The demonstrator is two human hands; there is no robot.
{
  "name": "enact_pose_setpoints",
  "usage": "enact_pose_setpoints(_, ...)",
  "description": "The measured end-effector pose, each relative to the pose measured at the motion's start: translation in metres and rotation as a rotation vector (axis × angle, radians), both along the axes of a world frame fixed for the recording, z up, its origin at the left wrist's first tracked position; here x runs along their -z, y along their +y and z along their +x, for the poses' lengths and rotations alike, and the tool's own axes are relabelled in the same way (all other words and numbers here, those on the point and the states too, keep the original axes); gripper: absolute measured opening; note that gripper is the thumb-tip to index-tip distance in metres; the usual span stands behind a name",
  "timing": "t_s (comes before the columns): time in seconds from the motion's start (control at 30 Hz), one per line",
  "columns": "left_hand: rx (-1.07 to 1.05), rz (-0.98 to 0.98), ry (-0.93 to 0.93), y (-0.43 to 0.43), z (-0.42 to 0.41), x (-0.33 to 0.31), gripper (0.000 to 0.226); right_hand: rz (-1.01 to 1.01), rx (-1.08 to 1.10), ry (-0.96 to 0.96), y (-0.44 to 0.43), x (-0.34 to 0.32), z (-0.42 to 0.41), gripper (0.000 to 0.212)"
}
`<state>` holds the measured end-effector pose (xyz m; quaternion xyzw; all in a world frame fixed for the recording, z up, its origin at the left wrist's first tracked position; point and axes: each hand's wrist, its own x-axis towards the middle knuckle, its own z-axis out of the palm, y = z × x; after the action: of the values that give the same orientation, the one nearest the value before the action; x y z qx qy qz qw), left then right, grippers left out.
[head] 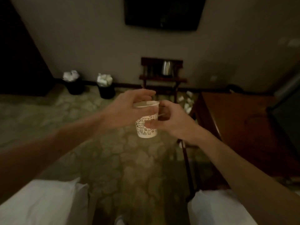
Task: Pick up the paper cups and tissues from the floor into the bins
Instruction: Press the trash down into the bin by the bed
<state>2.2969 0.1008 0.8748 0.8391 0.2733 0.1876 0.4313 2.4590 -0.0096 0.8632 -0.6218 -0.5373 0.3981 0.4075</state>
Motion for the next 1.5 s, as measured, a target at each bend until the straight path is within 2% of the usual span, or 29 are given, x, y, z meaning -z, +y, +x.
enact_pose_setpoints(0.1,-0.039,0.064,-0.105,0.006,-0.041,-0.077,0.074,0.083,-0.076,-0.064,0.018,-0.078,-0.022,0.061)
enact_pose_setpoints(0.23,-0.11,0.224,-0.155,0.016,-0.089,-0.14,0.066,0.2,-0.174,-0.134,0.053,-0.145,-0.052,0.054)
enact_pose_setpoints(0.33,-0.173,0.186,-0.256,0.041,-0.112,-0.163,0.073,0.302,-0.22,-0.21,0.086,-0.177,-0.077,0.05)
enact_pose_setpoints(0.47,-0.202,0.094,-0.375,0.087,-0.118,-0.178,0.085,0.409,-0.195,-0.211,0.132,-0.193,-0.089,0.053)
enact_pose_setpoints(0.57,-0.222,0.056,-0.452,0.126,-0.108,-0.176,0.086,0.413,-0.2,-0.145,0.172,-0.195,-0.083,0.052)
enact_pose_setpoints(0.7,-0.267,-0.109,-0.547,0.185,-0.094,-0.176,0.073,0.405,-0.163,-0.036,0.234,-0.198,-0.071,0.052)
enact_pose_setpoints(0.83,-0.31,-0.159,-0.572,0.251,-0.08,-0.173,0.061,0.408,-0.156,-0.049,0.307,-0.196,-0.058,0.066)
enact_pose_setpoints(0.97,-0.391,-0.186,-0.594,0.331,-0.059,-0.154,0.049,0.385,-0.213,-0.087,0.403,-0.185,-0.04,0.064)
enact_pose_setpoints(1.13,-0.512,-0.176,-0.534,0.415,-0.032,-0.139,0.053,0.345,-0.307,-0.046,0.513,-0.165,-0.012,0.064)
enact_pose_setpoints(1.3,-0.665,-0.121,-0.479,0.494,-0.018,-0.121,0.074,0.289,-0.407,0.063,0.611,-0.143,0.005,0.051)
enact_pose_setpoints(1.5,-0.756,-0.195,-0.438,0.576,-0.005,-0.06,0.073,0.187,-0.476,0.04,0.707,-0.079,0.023,0.063)
